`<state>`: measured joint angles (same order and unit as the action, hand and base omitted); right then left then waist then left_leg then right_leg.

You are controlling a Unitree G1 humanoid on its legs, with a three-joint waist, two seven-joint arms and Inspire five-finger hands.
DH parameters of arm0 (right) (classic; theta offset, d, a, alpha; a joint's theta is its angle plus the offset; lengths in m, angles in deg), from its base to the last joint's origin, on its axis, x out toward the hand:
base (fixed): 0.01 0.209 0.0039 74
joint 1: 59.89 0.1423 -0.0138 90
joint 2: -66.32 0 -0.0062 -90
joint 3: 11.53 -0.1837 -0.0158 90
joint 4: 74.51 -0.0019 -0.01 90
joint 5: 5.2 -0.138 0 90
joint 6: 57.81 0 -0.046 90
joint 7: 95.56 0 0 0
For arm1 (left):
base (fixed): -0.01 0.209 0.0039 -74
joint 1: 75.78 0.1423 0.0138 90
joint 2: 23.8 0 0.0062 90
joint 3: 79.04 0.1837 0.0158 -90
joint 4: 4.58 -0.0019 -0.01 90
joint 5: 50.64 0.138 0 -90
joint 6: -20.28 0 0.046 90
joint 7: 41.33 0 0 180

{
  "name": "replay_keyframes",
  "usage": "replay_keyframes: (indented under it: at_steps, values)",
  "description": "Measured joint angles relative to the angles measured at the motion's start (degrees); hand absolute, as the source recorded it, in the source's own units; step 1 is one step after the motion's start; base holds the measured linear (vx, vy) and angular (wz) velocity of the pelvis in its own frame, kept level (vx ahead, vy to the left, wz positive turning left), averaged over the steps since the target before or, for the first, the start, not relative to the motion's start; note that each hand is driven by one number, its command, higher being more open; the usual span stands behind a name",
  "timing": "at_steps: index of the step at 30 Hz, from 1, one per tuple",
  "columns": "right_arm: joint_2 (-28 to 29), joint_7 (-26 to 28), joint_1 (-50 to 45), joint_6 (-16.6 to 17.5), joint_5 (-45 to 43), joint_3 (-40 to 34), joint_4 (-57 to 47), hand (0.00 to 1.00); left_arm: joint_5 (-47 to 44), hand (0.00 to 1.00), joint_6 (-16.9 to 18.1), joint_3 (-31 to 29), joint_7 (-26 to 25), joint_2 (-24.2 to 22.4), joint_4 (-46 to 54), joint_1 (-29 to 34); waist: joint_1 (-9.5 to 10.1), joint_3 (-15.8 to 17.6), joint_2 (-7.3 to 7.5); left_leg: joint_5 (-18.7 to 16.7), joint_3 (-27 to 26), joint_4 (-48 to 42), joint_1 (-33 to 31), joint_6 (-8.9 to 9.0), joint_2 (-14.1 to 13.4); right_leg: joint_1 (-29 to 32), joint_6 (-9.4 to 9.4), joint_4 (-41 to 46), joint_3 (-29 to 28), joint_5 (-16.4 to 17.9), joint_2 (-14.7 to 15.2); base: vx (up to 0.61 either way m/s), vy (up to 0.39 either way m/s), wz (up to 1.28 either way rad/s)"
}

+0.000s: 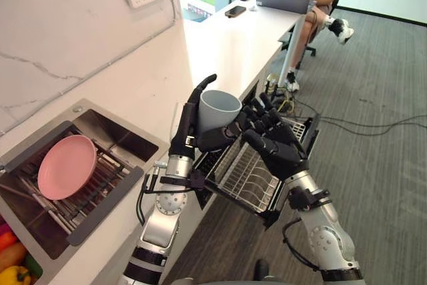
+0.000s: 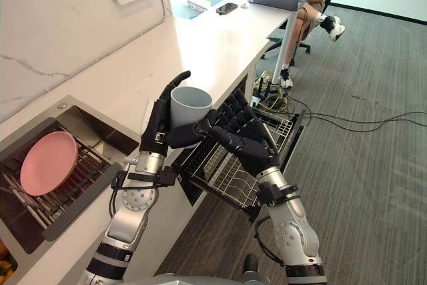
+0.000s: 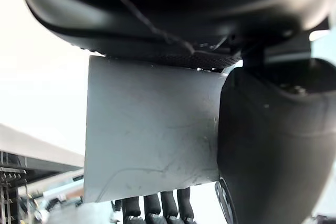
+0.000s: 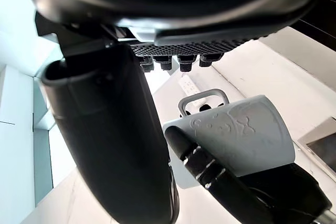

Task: Walk over to the sink, pick up the cup, carry it to the dishwasher, place the cup inside the dishwasher, then close the dishwasher door

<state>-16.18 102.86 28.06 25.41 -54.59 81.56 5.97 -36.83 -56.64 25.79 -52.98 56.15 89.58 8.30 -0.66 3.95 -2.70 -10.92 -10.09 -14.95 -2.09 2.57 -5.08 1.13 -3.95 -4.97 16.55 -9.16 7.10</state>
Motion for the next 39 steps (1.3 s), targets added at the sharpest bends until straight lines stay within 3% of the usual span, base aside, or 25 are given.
replay_keyframes:
  at_steps: [6, 15, 16, 23, 29, 30, 35, 39]
  values:
    - [-0.36, -5.32, 2.43, -1.84, -0.15, 2.88, 0.00, 1.00, 6.80, 0.00, 0.03, 4.19, -1.26, 2.45, -0.62, -0.99, -0.06, 0.54, 0.97, 0.95, 0.60, 0.15, -0.44, -0.09, 0.46, 0.09, 0.12, -0.04, 0.67, -0.54, 0.51, -0.07, 0.018, 0.07]
    - [-1.29, -12.10, 4.62, -2.81, -0.47, 5.25, 0.05, 1.00, 8.22, 0.00, -0.54, 7.00, -3.77, 3.94, -1.43, -3.06, -0.39, 0.53, 1.05, 1.56, 1.53, 0.19, -0.96, 0.05, 0.56, 0.20, 0.27, -0.04, 1.42, -0.67, 0.55, -0.04, 0.012, 0.05]
    - [-1.26, -13.05, 4.83, -3.33, -0.42, 5.44, 0.07, 0.00, 8.40, 0.00, -0.79, 7.32, -4.32, 4.20, -1.83, -3.21, -0.39, 0.52, 1.06, 1.60, 1.62, 0.19, -1.02, 0.03, 0.60, 0.20, 0.27, -0.04, 1.50, -0.69, 0.58, -0.03, 0.021, 0.03]
    - [-1.42, -17.67, 5.57, -3.59, 6.01, 8.27, 0.29, 0.00, 8.71, 0.00, -3.06, 8.16, -5.13, 4.54, -2.62, -3.22, -0.46, 0.36, 1.33, 1.80, 2.09, 0.17, -1.33, -0.20, 1.09, 0.21, 0.10, -0.03, 1.95, -0.82, 1.02, -0.03, 0.030, 0.04]
    - [-1.60, -22.53, 8.27, -1.61, 11.56, 10.50, 1.36, 0.00, 8.15, 0.00, -3.50, 8.25, -7.13, 4.69, -2.73, -3.30, -0.41, 0.19, 1.61, 1.94, 2.17, 0.11, -1.53, -0.41, 1.42, 0.33, 0.03, -0.10, 1.97, -1.04, 1.33, -0.04, 0.034, 0.01]
    - [-1.57, -23.30, 8.58, -1.10, 12.14, 11.26, 1.36, 0.00, 7.88, 1.00, -3.57, 8.25, -7.45, 4.92, -2.73, -3.44, -0.41, 0.17, 1.64, 1.98, 2.16, 0.04, -1.77, -0.42, 1.44, 0.56, 0.07, -0.13, 1.93, -1.11, 1.35, -0.05, 0.035, -0.01]
    - [-0.93, -28.59, 9.71, 1.40, 16.76, 14.00, 1.37, 0.00, 5.12, 1.00, -3.78, 8.35, -8.56, 4.77, -2.73, -3.52, -0.41, 0.17, 1.64, 2.12, 2.15, -0.07, -2.17, -0.42, 1.46, 0.95, 0.13, -0.21, 1.81, -1.26, 1.35, -0.03, 0.014, 0.00]
    - [0.11, -36.09, 11.70, 3.49, 21.28, 13.25, 2.65, 0.00, 4.63, 1.00, -3.95, 10.35, -8.66, 5.12, -3.28, -3.63, -0.28, 0.17, 1.65, 2.20, 2.21, -0.16, -2.23, -0.53, 1.64, 0.93, 0.07, -0.21, 1.72, -1.40, 1.55, -0.04, 0.030, 0.01]
